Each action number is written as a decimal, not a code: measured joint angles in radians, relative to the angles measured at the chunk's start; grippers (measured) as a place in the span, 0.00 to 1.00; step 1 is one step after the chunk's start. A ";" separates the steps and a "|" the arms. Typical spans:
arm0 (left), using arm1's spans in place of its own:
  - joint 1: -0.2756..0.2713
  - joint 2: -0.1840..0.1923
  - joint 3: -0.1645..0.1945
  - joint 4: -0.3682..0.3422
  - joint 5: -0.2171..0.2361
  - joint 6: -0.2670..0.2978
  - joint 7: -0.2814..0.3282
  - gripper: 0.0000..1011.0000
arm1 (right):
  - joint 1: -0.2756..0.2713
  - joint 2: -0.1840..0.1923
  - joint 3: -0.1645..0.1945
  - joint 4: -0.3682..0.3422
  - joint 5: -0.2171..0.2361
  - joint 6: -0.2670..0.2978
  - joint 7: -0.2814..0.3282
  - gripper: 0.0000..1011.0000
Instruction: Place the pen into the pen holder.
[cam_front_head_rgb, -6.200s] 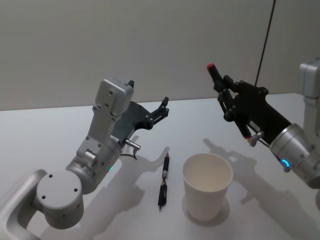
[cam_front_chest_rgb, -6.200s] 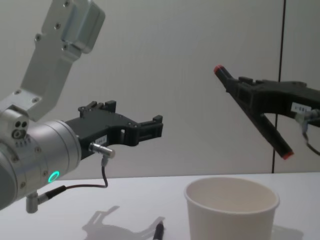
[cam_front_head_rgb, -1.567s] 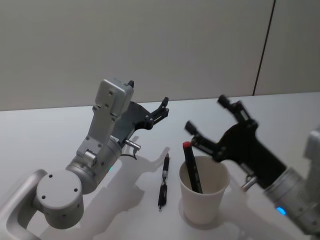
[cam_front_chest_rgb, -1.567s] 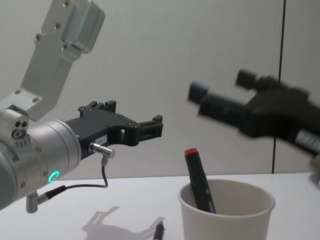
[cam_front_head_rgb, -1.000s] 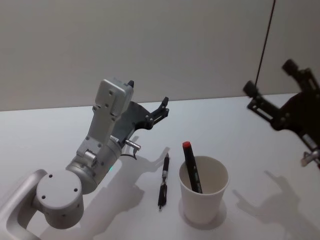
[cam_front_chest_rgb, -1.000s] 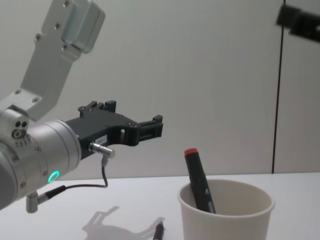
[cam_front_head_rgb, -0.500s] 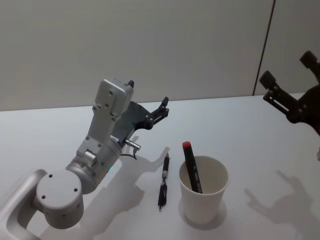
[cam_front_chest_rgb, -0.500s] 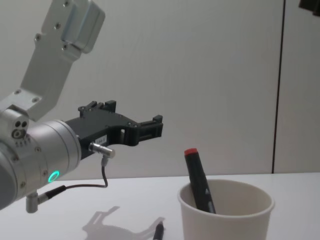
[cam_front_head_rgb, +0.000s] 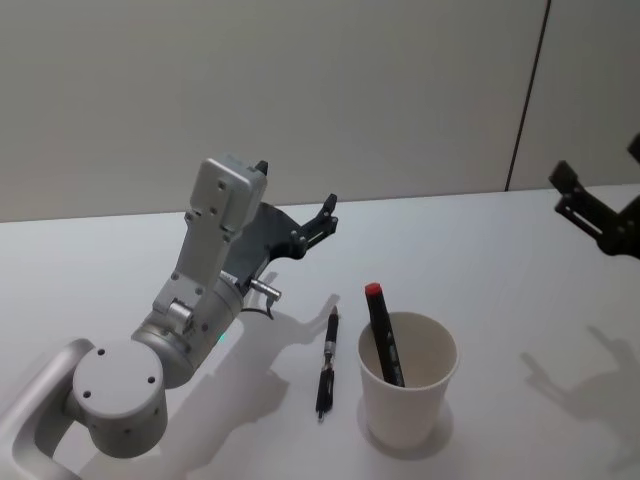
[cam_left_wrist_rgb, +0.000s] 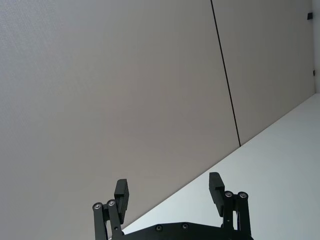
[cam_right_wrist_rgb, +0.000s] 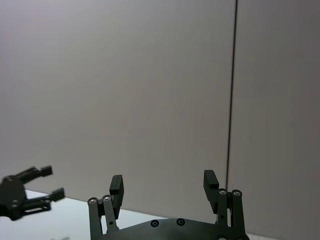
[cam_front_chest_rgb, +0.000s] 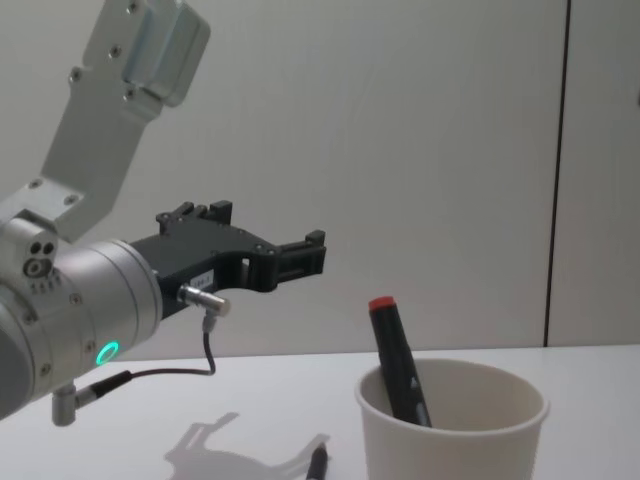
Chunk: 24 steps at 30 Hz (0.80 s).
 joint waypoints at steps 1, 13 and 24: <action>0.000 0.000 0.000 0.000 0.000 0.000 0.000 0.99 | -0.002 0.002 0.003 0.003 0.001 0.005 -0.006 0.99; 0.000 0.000 0.000 0.000 0.000 0.000 0.000 0.99 | -0.032 0.029 0.045 0.051 0.019 0.104 -0.113 0.99; 0.000 -0.001 0.000 -0.001 -0.002 0.006 -0.001 0.99 | -0.046 0.045 0.072 0.097 0.024 0.165 -0.174 0.99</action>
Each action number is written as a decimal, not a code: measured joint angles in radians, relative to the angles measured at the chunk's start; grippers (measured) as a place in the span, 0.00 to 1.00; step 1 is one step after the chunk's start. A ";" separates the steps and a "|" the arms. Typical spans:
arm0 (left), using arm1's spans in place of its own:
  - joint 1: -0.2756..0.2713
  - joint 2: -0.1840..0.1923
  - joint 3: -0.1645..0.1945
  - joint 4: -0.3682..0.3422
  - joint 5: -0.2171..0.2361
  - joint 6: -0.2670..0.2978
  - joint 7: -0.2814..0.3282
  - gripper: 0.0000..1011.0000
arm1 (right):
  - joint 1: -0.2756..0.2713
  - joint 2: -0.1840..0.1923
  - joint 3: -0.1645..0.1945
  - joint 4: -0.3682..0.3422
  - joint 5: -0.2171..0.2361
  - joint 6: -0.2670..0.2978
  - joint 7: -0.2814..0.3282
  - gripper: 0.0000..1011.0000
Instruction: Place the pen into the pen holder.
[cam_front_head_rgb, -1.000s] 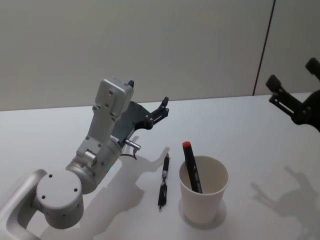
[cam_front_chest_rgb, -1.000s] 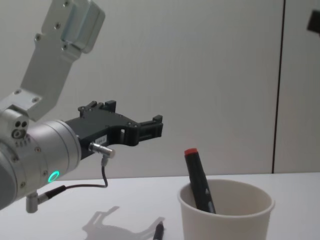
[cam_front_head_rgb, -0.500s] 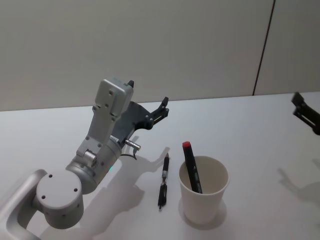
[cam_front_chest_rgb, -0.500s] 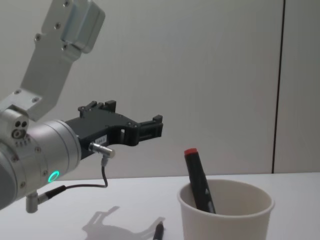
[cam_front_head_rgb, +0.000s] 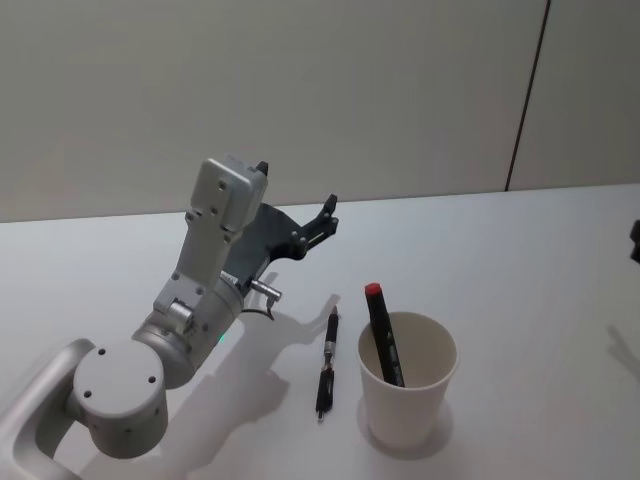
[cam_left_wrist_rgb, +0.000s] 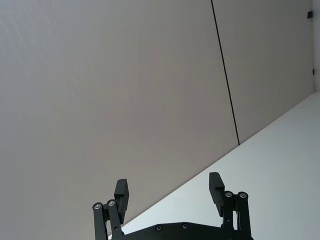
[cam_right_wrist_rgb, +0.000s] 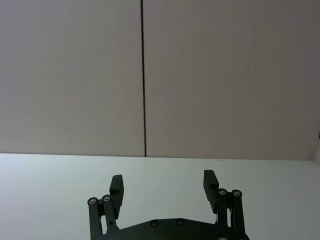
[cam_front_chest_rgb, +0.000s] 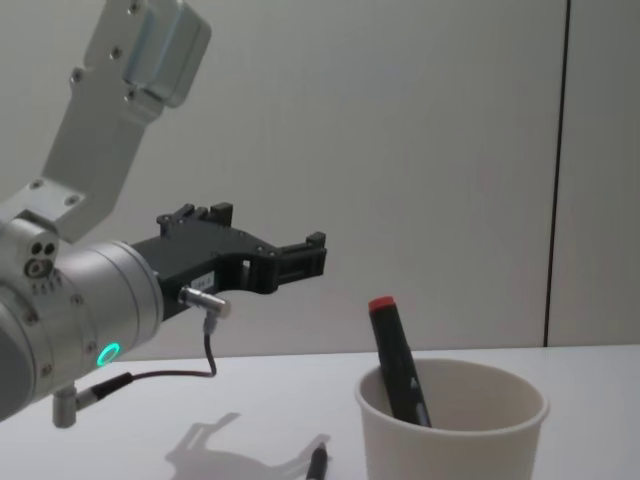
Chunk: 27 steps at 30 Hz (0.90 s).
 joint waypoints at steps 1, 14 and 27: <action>0.000 0.000 0.000 0.000 -0.002 0.003 0.000 0.99 | -0.001 0.000 0.001 0.002 0.000 0.003 -0.002 0.99; 0.042 0.010 0.006 -0.044 -0.054 0.103 0.017 0.99 | -0.006 0.006 0.012 0.021 0.002 0.028 -0.027 0.99; 0.112 0.046 0.005 -0.125 -0.065 0.201 0.130 0.99 | -0.008 0.008 0.016 0.027 0.003 0.036 -0.035 0.99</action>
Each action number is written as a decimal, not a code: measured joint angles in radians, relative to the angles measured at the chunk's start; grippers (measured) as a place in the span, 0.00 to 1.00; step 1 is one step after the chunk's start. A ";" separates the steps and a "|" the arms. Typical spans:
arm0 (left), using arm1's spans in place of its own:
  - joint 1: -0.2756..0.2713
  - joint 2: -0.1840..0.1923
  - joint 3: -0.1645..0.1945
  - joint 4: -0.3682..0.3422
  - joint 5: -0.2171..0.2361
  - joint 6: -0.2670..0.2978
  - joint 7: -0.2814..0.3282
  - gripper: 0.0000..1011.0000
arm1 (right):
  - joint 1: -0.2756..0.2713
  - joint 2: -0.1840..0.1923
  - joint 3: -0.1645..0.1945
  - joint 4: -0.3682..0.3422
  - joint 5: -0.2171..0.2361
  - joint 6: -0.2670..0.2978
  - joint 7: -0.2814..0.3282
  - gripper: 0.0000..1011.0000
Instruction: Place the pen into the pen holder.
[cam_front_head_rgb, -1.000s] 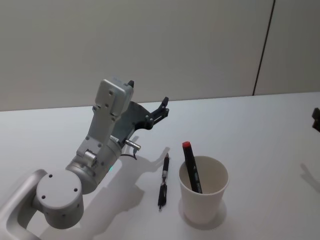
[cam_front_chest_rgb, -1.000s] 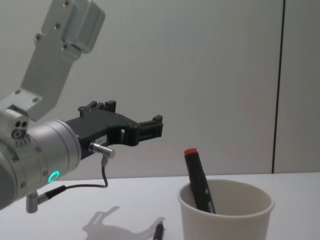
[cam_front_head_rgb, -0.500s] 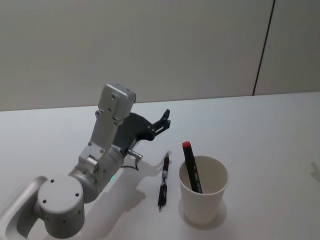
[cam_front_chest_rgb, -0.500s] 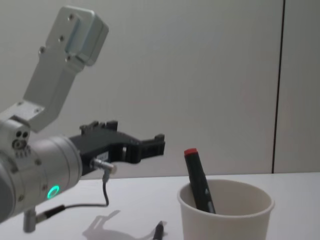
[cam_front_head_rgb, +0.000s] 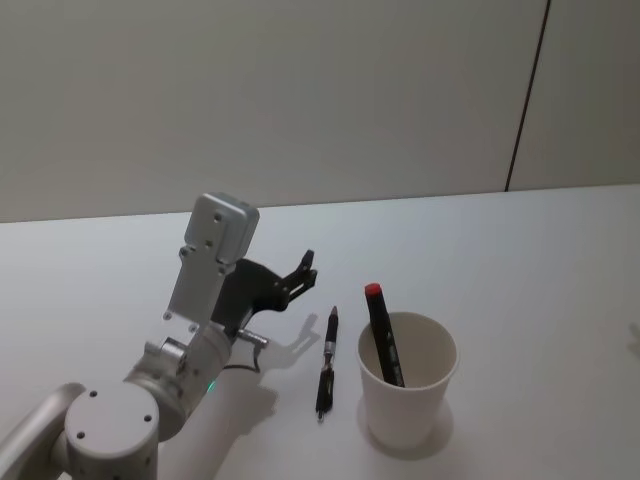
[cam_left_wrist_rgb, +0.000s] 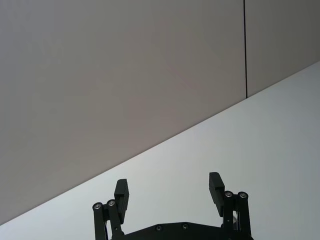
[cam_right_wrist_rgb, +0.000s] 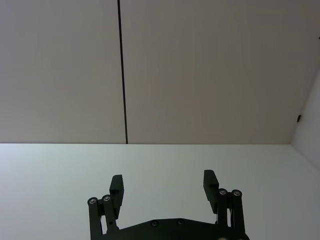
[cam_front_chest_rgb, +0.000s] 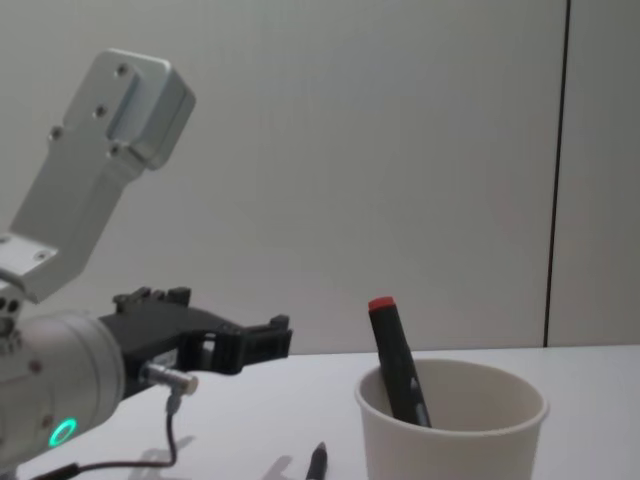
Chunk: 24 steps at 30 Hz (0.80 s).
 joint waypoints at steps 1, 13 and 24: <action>0.004 0.002 -0.001 -0.004 0.000 0.005 0.005 0.99 | 0.000 0.000 0.000 0.000 0.000 0.001 -0.001 0.99; 0.033 0.017 -0.007 -0.033 -0.004 0.036 0.035 0.99 | -0.001 0.001 0.001 0.002 0.000 0.003 -0.003 0.99; 0.044 0.003 -0.006 -0.033 -0.036 0.032 0.011 0.99 | -0.001 0.001 0.002 0.003 0.000 0.005 -0.004 0.99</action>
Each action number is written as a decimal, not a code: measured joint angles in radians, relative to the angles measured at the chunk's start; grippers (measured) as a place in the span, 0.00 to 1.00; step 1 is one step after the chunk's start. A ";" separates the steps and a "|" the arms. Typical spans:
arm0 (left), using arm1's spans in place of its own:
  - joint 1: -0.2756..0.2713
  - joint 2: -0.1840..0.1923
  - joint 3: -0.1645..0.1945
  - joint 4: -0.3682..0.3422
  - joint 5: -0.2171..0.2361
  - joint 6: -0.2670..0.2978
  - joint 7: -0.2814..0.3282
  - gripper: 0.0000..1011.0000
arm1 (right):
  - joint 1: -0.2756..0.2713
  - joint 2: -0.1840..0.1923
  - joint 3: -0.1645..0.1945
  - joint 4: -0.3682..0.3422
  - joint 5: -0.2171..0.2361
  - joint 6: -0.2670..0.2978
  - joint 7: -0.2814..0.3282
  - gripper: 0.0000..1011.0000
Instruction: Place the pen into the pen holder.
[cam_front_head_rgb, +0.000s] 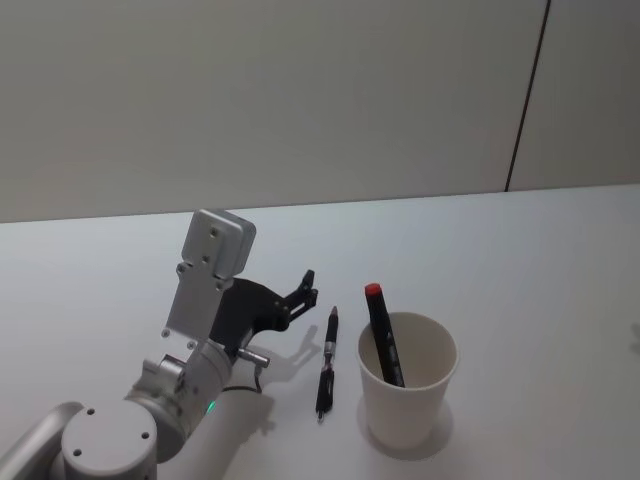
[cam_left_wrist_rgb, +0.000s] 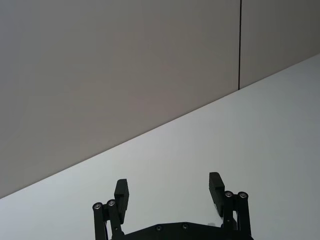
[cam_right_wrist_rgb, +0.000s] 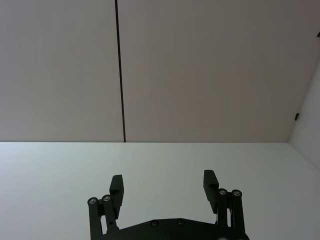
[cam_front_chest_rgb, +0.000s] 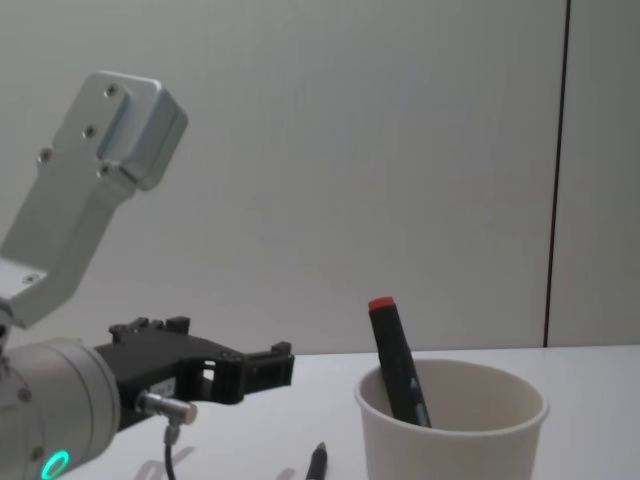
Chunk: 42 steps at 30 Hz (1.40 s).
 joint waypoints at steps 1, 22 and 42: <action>0.002 -0.003 0.001 0.000 -0.005 0.000 -0.003 0.99 | 0.000 0.000 0.000 0.000 0.000 0.000 0.000 0.99; 0.042 -0.032 0.027 -0.007 -0.016 0.041 0.001 0.99 | 0.000 0.000 0.000 0.000 0.000 0.000 0.000 0.99; 0.066 -0.046 0.038 -0.010 0.016 0.084 -0.007 0.99 | 0.000 0.000 0.000 0.000 0.000 0.000 0.000 0.99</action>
